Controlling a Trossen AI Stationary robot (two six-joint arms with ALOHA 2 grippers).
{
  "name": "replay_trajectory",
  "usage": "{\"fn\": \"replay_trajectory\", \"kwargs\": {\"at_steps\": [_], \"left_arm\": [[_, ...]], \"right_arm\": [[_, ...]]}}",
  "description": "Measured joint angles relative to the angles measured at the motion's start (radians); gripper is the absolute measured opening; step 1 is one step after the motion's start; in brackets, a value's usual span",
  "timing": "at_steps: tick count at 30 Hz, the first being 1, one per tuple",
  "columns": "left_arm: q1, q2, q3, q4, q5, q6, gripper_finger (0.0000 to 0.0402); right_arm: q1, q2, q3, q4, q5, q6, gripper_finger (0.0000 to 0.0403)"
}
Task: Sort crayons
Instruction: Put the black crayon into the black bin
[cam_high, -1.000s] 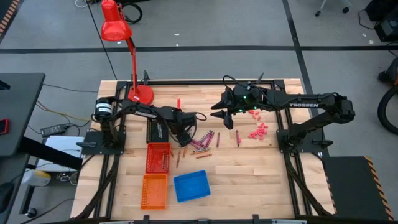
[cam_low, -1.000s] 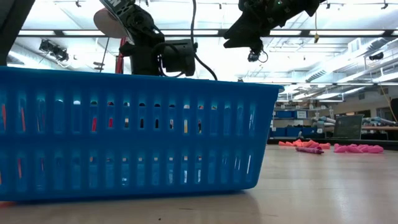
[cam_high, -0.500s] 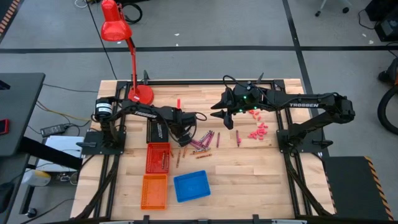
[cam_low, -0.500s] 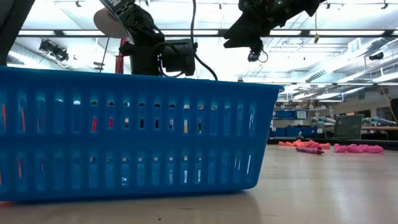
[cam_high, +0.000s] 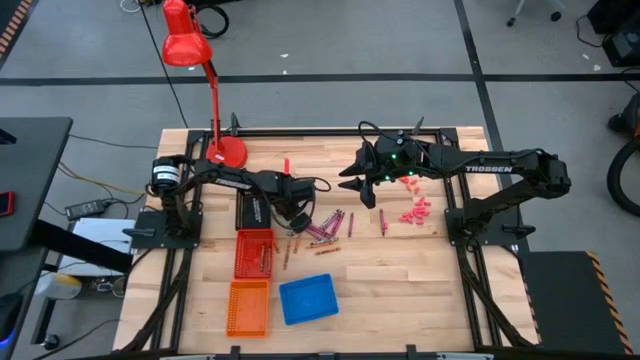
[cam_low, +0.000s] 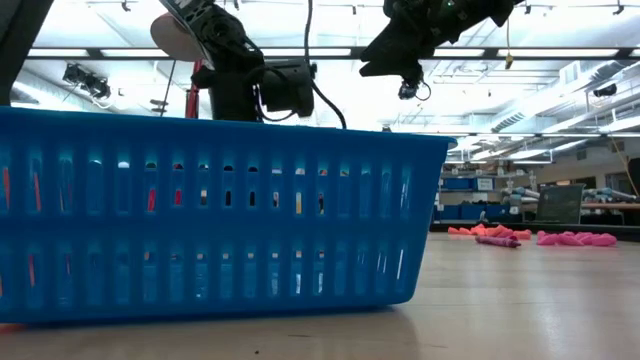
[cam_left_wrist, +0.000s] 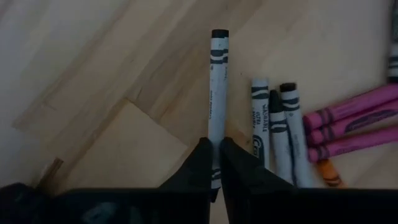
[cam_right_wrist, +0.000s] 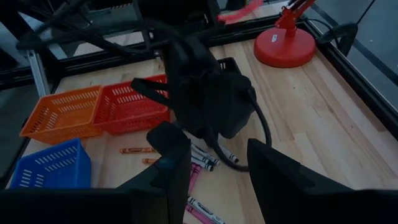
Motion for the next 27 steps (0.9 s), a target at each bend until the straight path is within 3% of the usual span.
{"fn": "replay_trajectory", "kwargs": {"at_steps": [9, 19, 27], "left_arm": [[0.001, -0.075, 0.001, -0.023, 0.000, -0.143, 0.0022], [-0.010, -0.290, 0.002, -0.070, 0.012, -0.300, 0.0023], [-0.009, -0.432, 0.004, -0.283, -0.008, -0.391, 0.0023]], "right_arm": [[0.000, 0.000, 0.000, -0.009, 0.000, 0.000, 0.0162], [0.002, 0.000, 0.000, -0.014, -0.005, 0.003, 0.0162], [0.000, 0.000, 0.000, 0.003, -0.005, 0.000, 0.0162]]}}
